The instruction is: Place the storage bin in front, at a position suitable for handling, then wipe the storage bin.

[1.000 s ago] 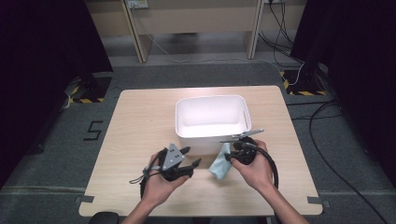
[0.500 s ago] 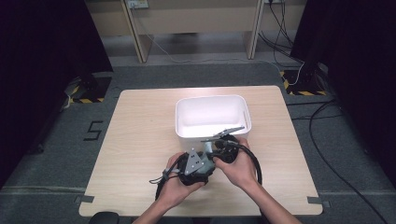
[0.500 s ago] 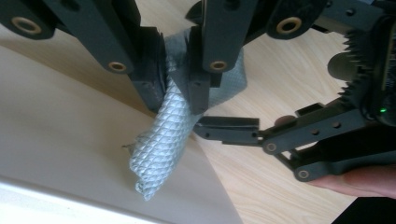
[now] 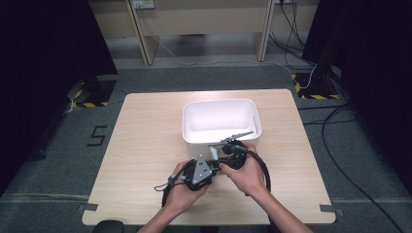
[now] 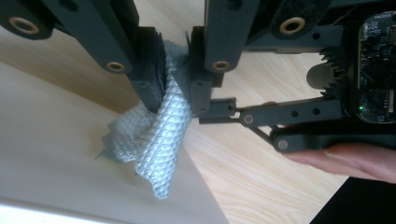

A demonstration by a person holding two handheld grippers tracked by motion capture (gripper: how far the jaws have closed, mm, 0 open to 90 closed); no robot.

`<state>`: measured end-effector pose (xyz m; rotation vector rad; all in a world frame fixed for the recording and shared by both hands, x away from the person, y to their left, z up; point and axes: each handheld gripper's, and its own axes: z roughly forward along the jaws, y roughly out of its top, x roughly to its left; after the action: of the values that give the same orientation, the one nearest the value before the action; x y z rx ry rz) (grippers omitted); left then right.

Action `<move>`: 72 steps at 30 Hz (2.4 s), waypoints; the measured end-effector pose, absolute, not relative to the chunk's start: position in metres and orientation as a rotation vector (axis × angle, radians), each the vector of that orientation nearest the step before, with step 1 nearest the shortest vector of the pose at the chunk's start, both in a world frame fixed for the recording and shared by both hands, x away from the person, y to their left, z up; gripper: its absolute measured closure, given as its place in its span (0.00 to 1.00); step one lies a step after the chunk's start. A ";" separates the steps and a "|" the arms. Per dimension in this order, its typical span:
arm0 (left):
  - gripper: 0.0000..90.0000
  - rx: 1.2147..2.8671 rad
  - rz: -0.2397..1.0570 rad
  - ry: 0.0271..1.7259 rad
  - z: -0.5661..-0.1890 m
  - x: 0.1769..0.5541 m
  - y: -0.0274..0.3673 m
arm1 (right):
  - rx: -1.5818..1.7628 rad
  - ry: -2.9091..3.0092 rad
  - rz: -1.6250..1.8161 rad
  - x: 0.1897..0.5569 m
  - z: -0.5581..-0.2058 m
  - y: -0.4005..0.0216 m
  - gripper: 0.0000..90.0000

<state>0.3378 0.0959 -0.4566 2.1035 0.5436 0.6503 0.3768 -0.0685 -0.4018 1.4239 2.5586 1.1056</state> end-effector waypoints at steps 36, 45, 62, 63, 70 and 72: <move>0.89 2.016 0.655 0.743 -0.452 0.331 0.164 | 1.672 1.862 1.238 0.421 -0.373 -0.205 0.57; 0.89 2.012 0.645 0.737 -0.452 0.331 0.162 | 1.711 1.847 1.239 0.422 -0.377 -0.211 0.57; 0.89 2.006 0.650 0.748 -0.452 0.336 0.163 | 1.708 1.879 1.210 0.446 -0.382 -0.198 0.56; 0.89 2.007 0.648 0.746 -0.452 0.336 0.163 | 1.713 1.886 1.205 0.447 -0.383 -0.197 0.57; 0.89 2.007 0.655 0.741 -0.449 0.336 0.162 | 1.687 1.965 1.122 0.452 -0.389 -0.188 0.68; 0.89 2.002 0.655 0.740 -0.448 0.336 0.161 | 1.684 1.990 1.090 0.453 -0.390 -0.185 0.73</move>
<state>0.3359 0.1606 -0.4481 2.0019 0.7401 0.6549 0.4526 -0.1848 -0.3903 1.6836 1.9897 1.0896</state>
